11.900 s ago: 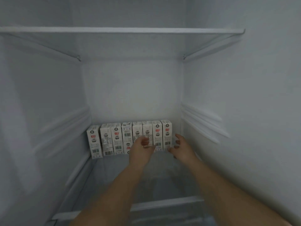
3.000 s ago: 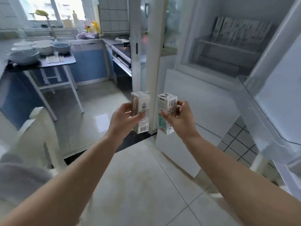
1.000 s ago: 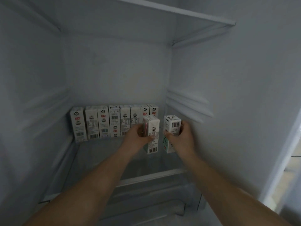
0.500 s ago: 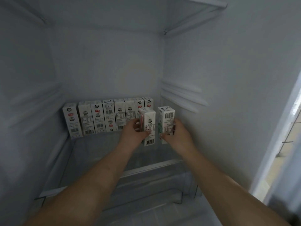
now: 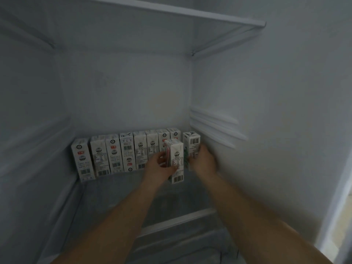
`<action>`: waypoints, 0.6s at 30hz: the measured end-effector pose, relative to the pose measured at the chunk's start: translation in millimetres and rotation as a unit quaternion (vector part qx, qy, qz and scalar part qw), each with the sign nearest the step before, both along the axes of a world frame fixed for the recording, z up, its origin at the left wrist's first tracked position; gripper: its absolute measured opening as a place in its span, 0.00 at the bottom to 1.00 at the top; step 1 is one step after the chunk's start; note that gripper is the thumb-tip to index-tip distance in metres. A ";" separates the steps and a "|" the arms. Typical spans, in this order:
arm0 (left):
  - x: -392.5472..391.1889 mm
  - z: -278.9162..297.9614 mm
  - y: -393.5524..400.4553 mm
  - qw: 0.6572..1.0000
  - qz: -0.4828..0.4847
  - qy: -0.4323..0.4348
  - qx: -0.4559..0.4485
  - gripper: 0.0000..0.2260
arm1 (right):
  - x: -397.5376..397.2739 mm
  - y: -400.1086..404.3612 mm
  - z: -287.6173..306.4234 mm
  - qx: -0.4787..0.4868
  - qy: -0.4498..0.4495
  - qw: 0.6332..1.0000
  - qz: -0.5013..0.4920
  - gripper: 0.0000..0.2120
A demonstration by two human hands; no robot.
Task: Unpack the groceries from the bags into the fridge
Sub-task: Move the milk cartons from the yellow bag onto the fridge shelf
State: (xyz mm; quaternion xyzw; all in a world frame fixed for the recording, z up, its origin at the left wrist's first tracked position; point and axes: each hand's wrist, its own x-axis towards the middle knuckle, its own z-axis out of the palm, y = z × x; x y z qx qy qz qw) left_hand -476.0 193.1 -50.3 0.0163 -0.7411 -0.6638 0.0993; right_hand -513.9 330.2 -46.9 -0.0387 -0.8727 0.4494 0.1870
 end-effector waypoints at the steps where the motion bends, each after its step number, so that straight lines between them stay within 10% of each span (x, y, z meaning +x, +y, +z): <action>1: -3.7 -0.8 -0.2 1.000 0.000 0.002 0.000 0.27 | -5.6 -1.4 -0.8 -0.002 0.001 1.000 -0.006 0.16; 18: -40.6 -6.2 -2.3 0.999 0.012 0.031 -0.030 0.27 | -44.7 -12.8 -5.7 -0.043 0.017 0.998 0.046 0.24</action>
